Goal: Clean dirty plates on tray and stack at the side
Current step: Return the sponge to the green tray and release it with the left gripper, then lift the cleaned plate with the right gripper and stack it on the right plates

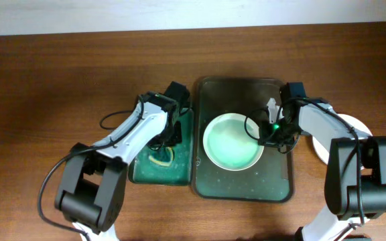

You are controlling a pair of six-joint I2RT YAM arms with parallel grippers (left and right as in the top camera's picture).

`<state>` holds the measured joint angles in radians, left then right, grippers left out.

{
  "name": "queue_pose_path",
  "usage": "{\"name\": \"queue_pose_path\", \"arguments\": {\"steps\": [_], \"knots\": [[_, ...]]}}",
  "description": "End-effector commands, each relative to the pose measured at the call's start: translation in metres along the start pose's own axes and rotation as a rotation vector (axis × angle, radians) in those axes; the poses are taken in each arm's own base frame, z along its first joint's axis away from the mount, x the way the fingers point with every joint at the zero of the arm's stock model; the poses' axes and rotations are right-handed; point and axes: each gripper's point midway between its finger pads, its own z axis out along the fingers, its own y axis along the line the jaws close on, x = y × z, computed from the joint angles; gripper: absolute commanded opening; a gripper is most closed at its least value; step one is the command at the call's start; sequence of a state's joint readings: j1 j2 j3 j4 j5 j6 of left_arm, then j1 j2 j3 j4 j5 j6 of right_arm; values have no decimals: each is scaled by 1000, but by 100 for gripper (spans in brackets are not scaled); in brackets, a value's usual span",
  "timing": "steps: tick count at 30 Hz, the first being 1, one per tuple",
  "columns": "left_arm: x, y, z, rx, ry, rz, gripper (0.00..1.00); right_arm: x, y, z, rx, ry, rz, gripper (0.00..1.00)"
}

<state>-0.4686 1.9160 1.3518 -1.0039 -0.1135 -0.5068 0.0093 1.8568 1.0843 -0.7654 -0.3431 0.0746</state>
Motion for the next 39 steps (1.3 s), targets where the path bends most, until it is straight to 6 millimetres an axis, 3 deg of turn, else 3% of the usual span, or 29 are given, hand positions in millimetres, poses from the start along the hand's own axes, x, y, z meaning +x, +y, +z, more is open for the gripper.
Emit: {"name": "queue_pose_path", "arguments": {"steps": [1,3,6,9,12,19,27,31,39], "knots": [[-9,-4,-52,113,-112,8,67,1,4,-13,-3,-16,-4,4],[-11,-1,-83,154,-191,-1,99,-2,6,-40,51,-88,-13,4],[-10,5,-127,214,-306,-12,99,1,11,-95,218,-256,10,4],[-5,9,-137,222,-321,-14,99,8,23,-125,288,-360,-13,4],[-5,9,-136,221,-319,-14,99,11,23,-155,477,-492,-40,4],[-5,9,-136,221,-319,-14,99,31,43,-183,846,-648,-167,4],[-5,9,-136,221,-319,-14,99,51,80,-182,900,-690,-366,4],[-5,9,-136,221,-319,-14,99,51,96,-201,991,-820,-435,4],[-5,9,-136,221,-319,-14,99,50,99,-206,1008,-846,-440,4]]}}
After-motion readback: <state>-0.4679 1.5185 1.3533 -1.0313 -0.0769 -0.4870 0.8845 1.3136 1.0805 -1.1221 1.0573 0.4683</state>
